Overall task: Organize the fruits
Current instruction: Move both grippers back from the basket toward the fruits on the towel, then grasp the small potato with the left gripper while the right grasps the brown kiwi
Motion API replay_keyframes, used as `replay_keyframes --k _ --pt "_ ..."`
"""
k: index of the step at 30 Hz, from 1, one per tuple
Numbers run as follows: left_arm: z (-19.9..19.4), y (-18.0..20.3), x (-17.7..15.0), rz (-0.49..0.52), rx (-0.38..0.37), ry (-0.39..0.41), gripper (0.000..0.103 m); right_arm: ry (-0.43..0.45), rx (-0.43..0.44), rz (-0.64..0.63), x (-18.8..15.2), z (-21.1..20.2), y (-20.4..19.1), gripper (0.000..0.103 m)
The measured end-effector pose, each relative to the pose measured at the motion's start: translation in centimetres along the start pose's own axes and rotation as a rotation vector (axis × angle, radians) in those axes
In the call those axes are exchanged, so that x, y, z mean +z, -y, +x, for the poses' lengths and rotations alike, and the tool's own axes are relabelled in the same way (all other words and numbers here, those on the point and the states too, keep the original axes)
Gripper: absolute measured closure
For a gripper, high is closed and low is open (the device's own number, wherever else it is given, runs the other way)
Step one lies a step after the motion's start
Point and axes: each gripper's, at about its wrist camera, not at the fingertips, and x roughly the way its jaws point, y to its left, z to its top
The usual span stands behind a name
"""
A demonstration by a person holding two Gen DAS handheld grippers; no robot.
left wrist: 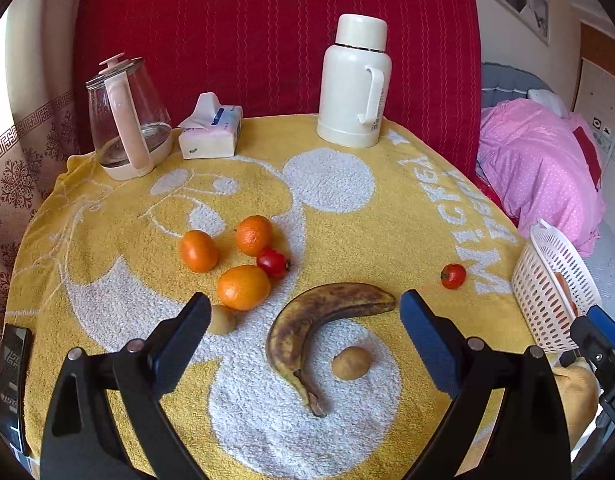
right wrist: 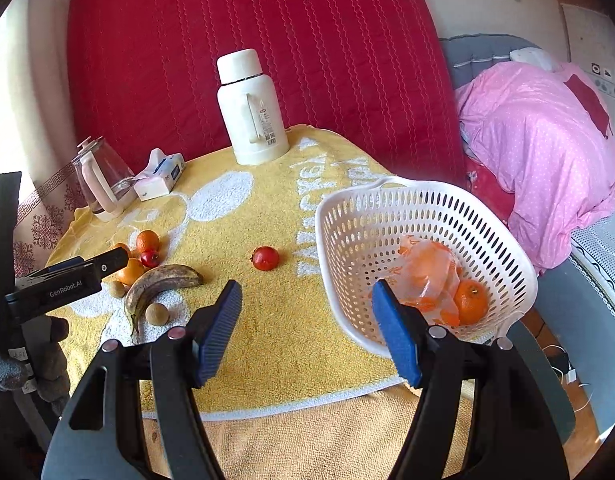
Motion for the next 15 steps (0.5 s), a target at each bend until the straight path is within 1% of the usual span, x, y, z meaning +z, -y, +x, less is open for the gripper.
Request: replay_keyframes --k 6,12,15 --pt "0.6 -3.4 -0.8 -0.041 0.053 -0.019 0.008 -0.017 0.015 -0.025 -0.5 0.4 -1.4 0.034" --pt "1.6 -5.6 -1.6 -0.068 0.09 -0.042 0.009 0.008 -0.007 -0.078 -0.6 0.3 -2.7 0.034" --pt "2.3 -6.5 -2.0 -0.078 0.102 -0.057 0.014 0.014 0.002 -0.096 -0.6 0.2 -3.3 0.034"
